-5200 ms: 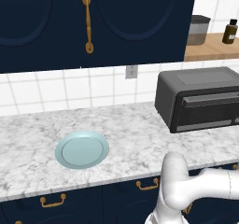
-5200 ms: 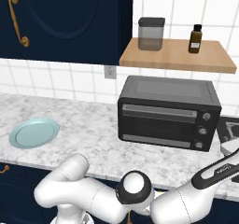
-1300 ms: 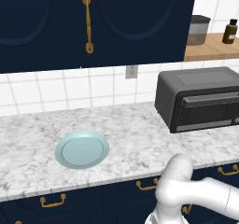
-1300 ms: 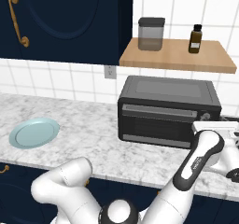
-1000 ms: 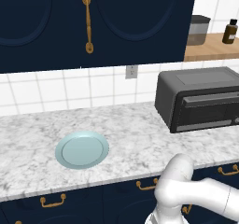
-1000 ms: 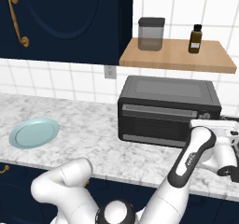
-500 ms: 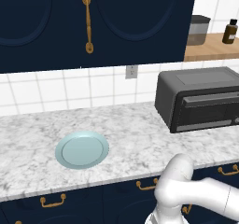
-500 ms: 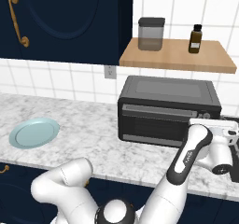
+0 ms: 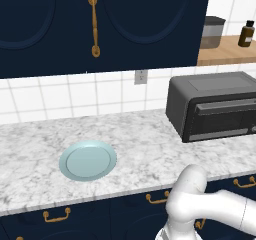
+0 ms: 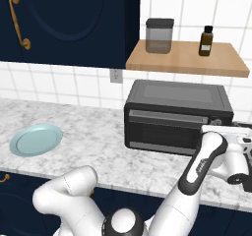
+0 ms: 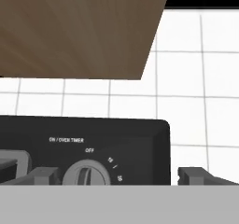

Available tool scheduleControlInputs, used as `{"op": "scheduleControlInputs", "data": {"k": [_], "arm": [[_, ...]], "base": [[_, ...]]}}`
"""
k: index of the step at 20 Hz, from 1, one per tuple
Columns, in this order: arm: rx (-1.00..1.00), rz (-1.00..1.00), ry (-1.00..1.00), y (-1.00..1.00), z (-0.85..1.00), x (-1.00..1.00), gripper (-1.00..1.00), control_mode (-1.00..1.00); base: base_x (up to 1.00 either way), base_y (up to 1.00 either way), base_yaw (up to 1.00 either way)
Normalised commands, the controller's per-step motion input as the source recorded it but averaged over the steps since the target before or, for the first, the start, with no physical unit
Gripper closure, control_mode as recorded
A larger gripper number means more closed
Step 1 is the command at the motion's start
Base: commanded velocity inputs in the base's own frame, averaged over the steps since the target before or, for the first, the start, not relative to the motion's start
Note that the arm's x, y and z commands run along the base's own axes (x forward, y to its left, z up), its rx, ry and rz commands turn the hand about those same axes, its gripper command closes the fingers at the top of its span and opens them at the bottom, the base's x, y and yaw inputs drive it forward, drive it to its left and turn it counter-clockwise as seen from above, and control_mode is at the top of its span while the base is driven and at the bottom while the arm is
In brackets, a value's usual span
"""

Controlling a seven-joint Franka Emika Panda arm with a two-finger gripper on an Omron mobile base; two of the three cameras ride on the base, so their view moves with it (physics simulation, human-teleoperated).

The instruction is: Pick up the kebab skewer and baguette bread, and place them inside the toaster oven. Close the toaster oven door and start by setting the timer.

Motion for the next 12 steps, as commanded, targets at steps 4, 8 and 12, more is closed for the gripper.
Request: {"op": "scheduleControlInputs", "data": {"k": [4, 8, 12], "arm": [[-0.01, 0.0, -0.01, 0.0, -0.02, -0.29, -1.0, -1.0], [-0.01, 0.0, -0.01, 0.0, 0.0, -0.23, -1.0, -1.0], [0.0, 0.0, 0.0, 0.0, 0.0, 0.0, -1.0, -1.0]], "base": [[0.0, 0.0, 0.0], [0.0, 0.0, 0.0], [0.0, 0.0, 0.0]]}}
